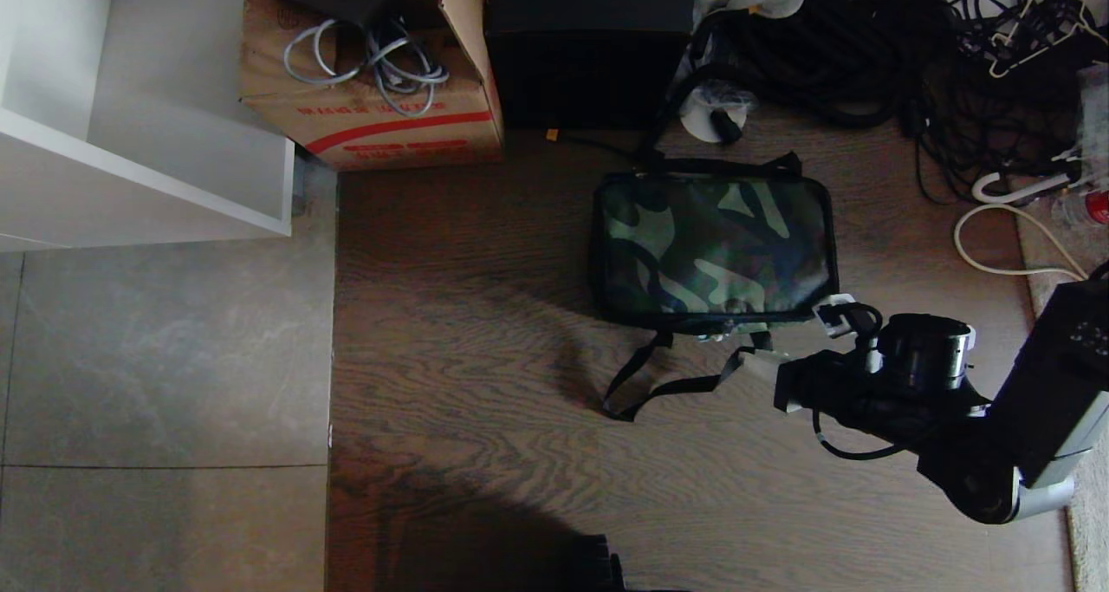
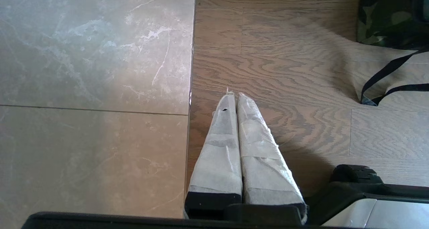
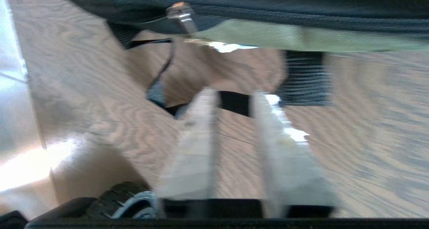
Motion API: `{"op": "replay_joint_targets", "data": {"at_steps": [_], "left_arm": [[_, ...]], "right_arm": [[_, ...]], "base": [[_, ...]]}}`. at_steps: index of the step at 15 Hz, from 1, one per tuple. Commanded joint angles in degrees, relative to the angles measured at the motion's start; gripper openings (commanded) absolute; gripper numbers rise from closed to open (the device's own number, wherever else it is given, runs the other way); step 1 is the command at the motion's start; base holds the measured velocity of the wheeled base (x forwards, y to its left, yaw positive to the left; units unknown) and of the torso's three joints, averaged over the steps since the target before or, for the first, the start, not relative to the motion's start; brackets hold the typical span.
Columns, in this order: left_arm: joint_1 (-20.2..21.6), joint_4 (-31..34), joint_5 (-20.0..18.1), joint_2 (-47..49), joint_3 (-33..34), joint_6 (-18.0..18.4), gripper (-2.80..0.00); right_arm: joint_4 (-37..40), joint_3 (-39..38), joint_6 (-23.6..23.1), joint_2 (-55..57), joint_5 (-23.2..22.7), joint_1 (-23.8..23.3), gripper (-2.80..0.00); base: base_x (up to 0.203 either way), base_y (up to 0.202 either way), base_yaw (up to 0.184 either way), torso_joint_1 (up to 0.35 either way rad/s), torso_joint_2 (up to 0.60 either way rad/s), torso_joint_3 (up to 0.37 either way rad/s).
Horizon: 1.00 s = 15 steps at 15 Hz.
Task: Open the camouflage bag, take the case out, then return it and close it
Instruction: Open the top of the storage box
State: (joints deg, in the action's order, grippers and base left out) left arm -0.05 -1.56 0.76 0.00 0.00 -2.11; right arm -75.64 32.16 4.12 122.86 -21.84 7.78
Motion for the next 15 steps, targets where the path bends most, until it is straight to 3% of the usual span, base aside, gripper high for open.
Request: {"op": "replay_joint_targets", "data": {"at_steps": [1, 5, 9, 15], "left_arm": [[0.0, 0.0, 0.0, 0.0, 0.4, 0.0, -2.80], [0.0, 0.0, 0.0, 0.0, 0.4, 0.0, -2.80], [0.0, 0.0, 0.0, 0.0, 0.4, 0.0, -2.80], [0.0, 0.0, 0.0, 0.0, 0.4, 0.0, -2.80]], "right_arm": [[-4.8, 0.3, 1.4, 3.4, 0.0, 2.7, 0.00], [-11.8, 0.6, 2.2, 9.5, 0.6, 5.4, 0.00], [-12.0, 2.5, -7.1, 13.6, 1.4, 5.4, 0.00], [-12.0, 6.2, -6.7, 13.0, 4.4, 4.5, 0.00]], "base": [[0.000, 0.000, 0.000, 0.000, 0.00, 0.000], [0.000, 0.000, 0.000, 0.000, 0.00, 0.000], [0.000, 0.000, 0.000, 0.000, 0.00, 0.000], [0.000, 0.000, 0.000, 0.000, 0.00, 0.000]]}}
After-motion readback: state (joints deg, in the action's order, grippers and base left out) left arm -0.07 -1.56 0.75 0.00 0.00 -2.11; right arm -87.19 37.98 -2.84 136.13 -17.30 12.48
